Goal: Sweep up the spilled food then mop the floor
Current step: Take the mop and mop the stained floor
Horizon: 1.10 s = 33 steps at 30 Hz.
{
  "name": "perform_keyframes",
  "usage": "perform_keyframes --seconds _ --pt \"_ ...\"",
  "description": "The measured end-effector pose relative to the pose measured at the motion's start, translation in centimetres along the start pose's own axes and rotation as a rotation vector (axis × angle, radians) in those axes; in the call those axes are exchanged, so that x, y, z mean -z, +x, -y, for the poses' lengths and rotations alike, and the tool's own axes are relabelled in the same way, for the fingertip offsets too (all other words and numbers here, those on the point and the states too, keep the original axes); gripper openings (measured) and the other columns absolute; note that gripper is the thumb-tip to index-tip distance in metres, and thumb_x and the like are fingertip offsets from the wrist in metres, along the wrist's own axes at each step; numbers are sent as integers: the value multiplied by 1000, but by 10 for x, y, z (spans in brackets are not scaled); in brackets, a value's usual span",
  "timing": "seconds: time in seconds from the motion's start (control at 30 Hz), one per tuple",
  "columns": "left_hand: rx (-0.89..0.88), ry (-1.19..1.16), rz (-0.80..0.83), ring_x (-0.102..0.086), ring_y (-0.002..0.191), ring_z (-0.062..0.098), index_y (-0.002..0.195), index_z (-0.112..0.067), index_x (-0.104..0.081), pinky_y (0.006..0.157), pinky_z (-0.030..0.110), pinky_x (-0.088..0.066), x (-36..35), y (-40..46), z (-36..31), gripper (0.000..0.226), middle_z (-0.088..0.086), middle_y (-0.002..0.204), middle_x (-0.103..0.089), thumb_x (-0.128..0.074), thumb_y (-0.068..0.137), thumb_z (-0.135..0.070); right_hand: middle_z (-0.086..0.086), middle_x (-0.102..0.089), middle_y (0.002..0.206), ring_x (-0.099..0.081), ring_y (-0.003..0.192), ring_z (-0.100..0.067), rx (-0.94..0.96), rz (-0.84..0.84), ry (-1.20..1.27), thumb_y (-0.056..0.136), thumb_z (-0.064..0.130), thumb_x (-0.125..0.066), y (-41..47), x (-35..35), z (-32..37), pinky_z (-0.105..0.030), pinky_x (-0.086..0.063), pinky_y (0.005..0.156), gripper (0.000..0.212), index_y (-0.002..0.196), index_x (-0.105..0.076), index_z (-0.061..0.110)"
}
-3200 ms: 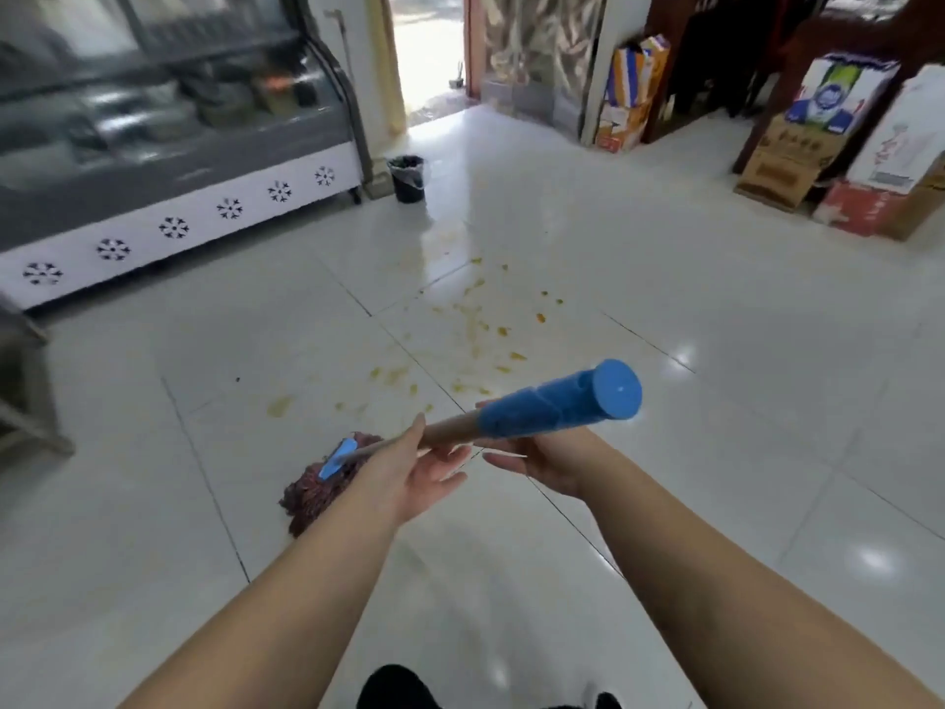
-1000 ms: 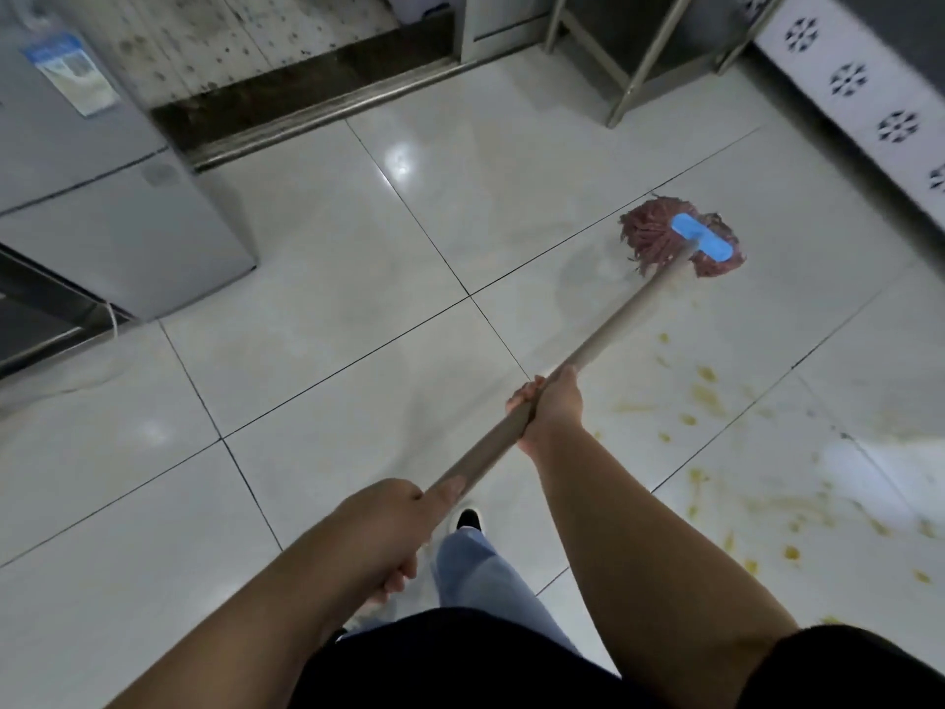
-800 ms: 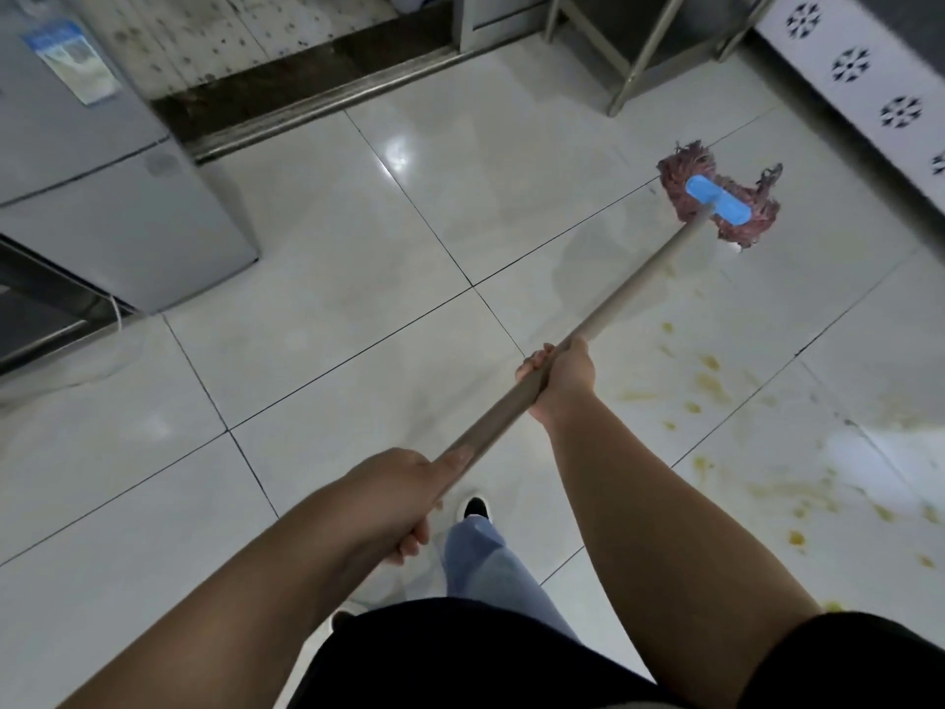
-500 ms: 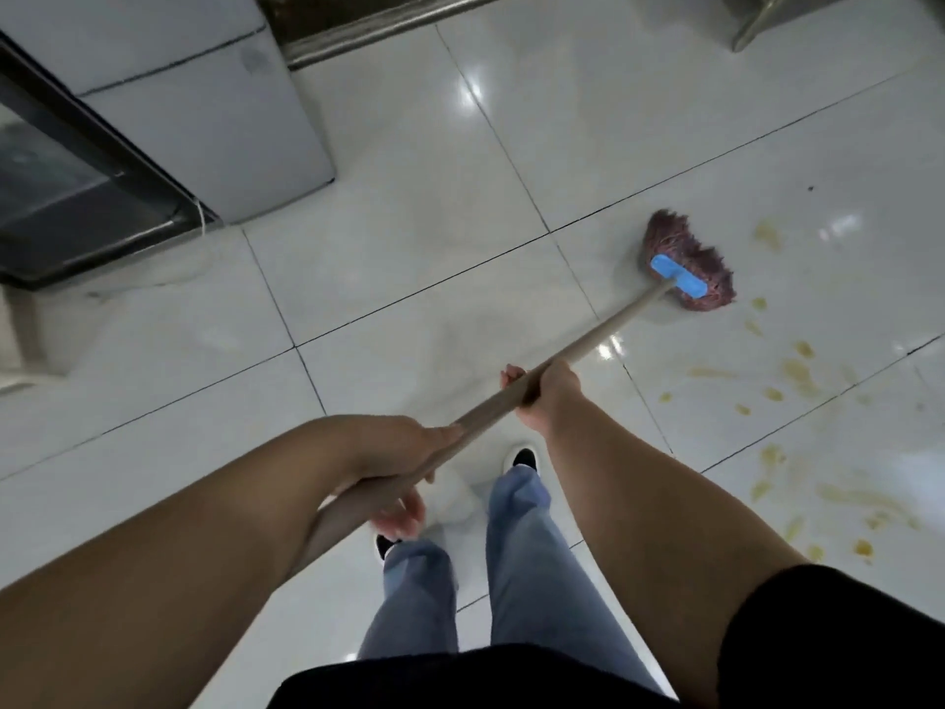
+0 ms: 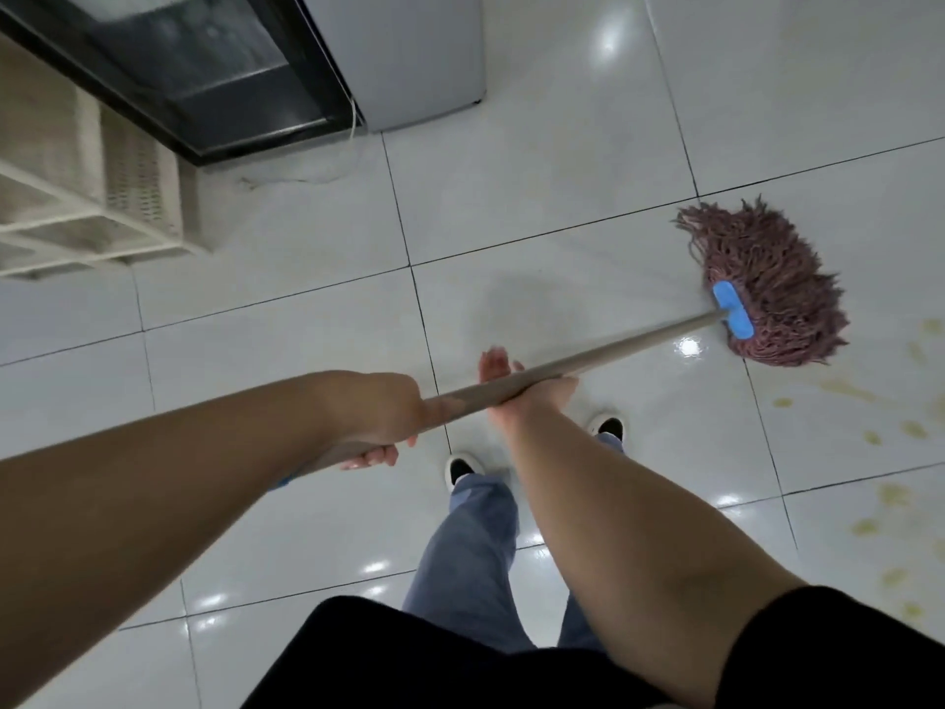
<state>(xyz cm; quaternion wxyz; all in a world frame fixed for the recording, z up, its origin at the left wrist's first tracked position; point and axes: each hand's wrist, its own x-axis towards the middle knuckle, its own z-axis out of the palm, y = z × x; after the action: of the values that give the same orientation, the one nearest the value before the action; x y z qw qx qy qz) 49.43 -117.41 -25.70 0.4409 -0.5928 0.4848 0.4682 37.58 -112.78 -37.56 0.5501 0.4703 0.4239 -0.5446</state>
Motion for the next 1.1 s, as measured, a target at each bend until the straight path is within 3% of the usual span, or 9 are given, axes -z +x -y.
perform_keyframes --seconds 0.07,0.2,0.4,0.5,0.6,0.7,0.87,1.03,1.1 --pt "-30 44 -55 -34 23 14 77 -5 -52 39 11 -32 -2 3 -11 49 6 37 -49 -40 92 -49 -6 -44 38 -43 25 -15 11 6 44 91 58 -32 2 -9 10 -15 -42 37 53 78 -44 8" --pt "-76 114 -64 -35 22 15 78 -1 -53 38 13 -31 1 1 -56 62 8 48 -50 -33 93 -58 0 -34 32 -33 23 -13 34 8 59 92 57 -33 8 -15 57 -9 -35 37 51 65 -35 14" --pt "-81 45 -31 -32 18 14 71 -3 -47 38 10 -31 -17 18 -196 57 5 27 -46 -39 92 -55 -1 -36 31 -37 23 -12 72 -24 5 94 58 -29 15 -25 199 -10 -39 38 53 67 -37 13" --pt "-70 -59 34 -29 19 12 72 -7 -47 38 9 -31 -29 20 -288 51 -1 25 -41 -44 87 -55 -3 -43 50 -41 37 -14 116 -69 -31 93 56 -35 13 -31 298 -12 -41 37 46 77 -43 13" --pt "-63 -83 97 -30 20 12 72 -10 -44 39 9 -31 -45 19 -394 54 -2 27 -38 -39 85 -62 -10 -49 66 -48 50 -19 209 -149 -81 95 46 -44 9 -36 404 -19 -47 38 36 98 -47 10" --pt "-115 10 85 -32 20 13 68 -9 -43 39 12 -33 -55 17 -500 57 0 26 -39 -34 89 -61 -16 -53 78 -54 60 -24 312 -169 -174 99 32 -43 7 -37 498 -34 -50 53 32 118 -46 7" --pt "-132 26 180 -31 22 12 69 -13 -36 37 8 -32 -49 30 -627 56 -2 29 -38 -30 89 -65 -14 -52 81 -58 70 -27 403 -178 -226 99 16 -41 22 -50 625 -37 -51 69 23 119 -46 4" --pt "-215 32 195 -31 24 10 66 -14 -34 37 7 -29 -47 47 -702 58 -3 32 -37 -31 88 -68 -15 -53 95 -58 84 -29 496 -164 -271 97 7 -34 39 -59 697 -36 -50 59 35 131 -41 5" --pt "-254 -21 200 -30 22 9 68 -15 -33 37 6 -27 -58 50 -712 58 -3 32 -37 -33 86 -70 -14 -49 89 -56 71 -25 532 -185 -189 99 9 -27 45 -61 707 -26 -50 50 37 133 -39 6"
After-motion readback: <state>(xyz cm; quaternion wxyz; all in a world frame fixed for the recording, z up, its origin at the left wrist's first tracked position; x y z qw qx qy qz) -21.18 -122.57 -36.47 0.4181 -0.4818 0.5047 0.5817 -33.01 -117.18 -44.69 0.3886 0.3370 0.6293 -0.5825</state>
